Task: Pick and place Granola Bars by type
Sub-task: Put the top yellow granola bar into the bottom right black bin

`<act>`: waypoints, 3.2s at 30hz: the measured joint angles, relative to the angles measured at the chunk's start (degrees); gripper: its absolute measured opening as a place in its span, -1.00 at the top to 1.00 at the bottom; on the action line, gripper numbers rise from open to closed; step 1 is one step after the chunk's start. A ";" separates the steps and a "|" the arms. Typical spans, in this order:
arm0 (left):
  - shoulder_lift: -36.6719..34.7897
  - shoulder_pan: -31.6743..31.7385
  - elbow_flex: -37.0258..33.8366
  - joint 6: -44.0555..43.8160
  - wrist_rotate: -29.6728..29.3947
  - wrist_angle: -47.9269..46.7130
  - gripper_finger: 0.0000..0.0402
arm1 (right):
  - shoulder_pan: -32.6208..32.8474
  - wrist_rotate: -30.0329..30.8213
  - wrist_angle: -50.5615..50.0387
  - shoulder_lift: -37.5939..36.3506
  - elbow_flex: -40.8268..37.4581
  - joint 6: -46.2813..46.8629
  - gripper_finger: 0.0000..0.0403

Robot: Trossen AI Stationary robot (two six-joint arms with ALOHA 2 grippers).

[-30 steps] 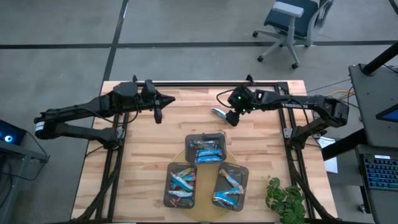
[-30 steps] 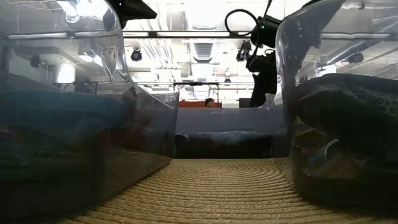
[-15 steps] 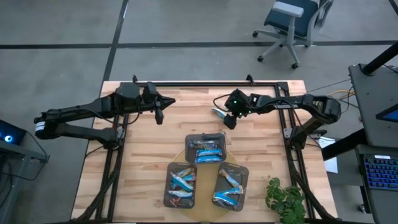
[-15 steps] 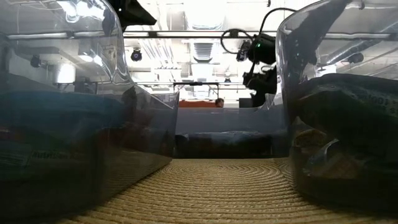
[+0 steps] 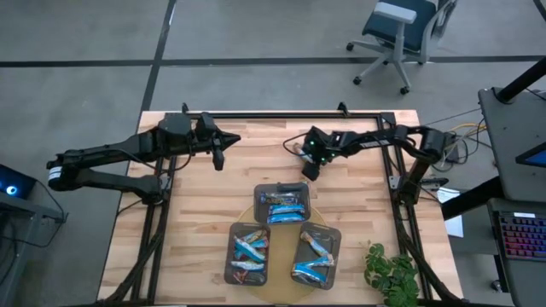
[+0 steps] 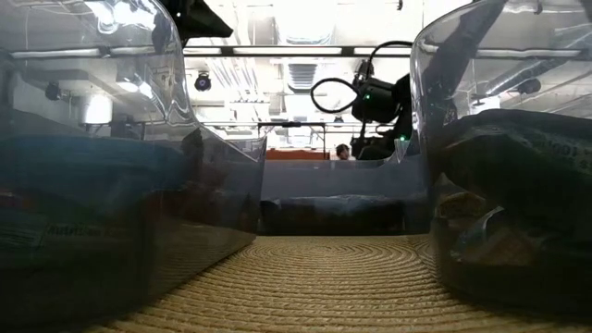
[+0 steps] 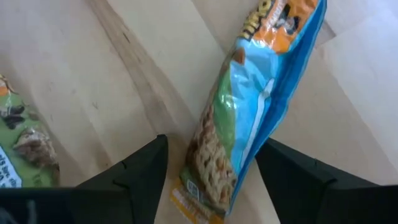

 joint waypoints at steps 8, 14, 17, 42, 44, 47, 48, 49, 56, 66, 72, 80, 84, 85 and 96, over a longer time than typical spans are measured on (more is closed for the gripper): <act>0.00 0.00 -0.02 0.02 -0.40 -0.04 1.00 | 0.04 1.22 0.55 0.58 1.38 -0.48 0.05; 0.00 0.00 -0.02 0.00 -0.40 -0.02 1.00 | 0.04 1.29 0.28 0.58 1.38 -0.46 0.37; 0.00 0.01 -0.02 0.00 -0.41 -0.02 1.00 | 0.04 1.31 0.26 0.58 1.38 -0.46 0.54; 0.00 0.00 -0.02 -0.48 -0.40 0.03 1.00 | 1.27 -10.00 -12.02 -13.41 9.74 1.01 0.79; 0.00 0.00 -0.02 -0.48 -0.40 0.02 1.00 | 2.58 -10.76 -12.61 -15.26 10.64 1.99 0.78; -0.02 0.00 -0.02 -0.71 -0.40 -0.02 1.00 | 5.08 -10.78 -14.35 -17.93 11.93 2.43 0.79; -0.02 0.00 -0.02 -0.76 -0.40 -0.02 1.00 | 6.05 -10.80 -15.28 -18.71 12.50 2.45 0.79; -0.02 0.00 -0.02 -0.76 -0.40 -0.02 1.00 | 7.07 -10.82 -16.08 -19.46 13.14 2.49 0.79; -0.02 0.00 -0.02 -0.79 -0.39 0.01 1.00 | 14.97 -10.87 -21.93 -22.76 16.35 5.04 0.79; -0.02 0.00 0.00 -0.95 -0.38 -0.04 1.00 | 28.23 -10.91 -24.48 -24.51 16.03 14.91 0.79; -0.02 0.00 0.00 -1.03 -0.38 -0.03 1.00 | 36.14 -10.75 -28.15 -24.34 15.03 22.37 0.79; -0.02 0.00 0.00 -1.05 -0.36 -0.04 1.00 | 46.02 -8.82 -28.06 -24.30 12.82 35.16 0.79; -0.02 0.00 0.00 -1.07 -0.34 -0.04 1.00 | 49.83 -5.86 -26.71 -24.30 11.68 40.67 0.79; -0.02 0.00 0.00 -1.07 -0.34 -0.04 1.00 | 50.49 -5.75 -25.89 -24.30 11.29 41.66 0.79; -0.02 0.00 0.00 -1.38 -0.29 -0.05 1.00 | 54.58 0.56 -21.88 -24.25 9.30 50.45 0.79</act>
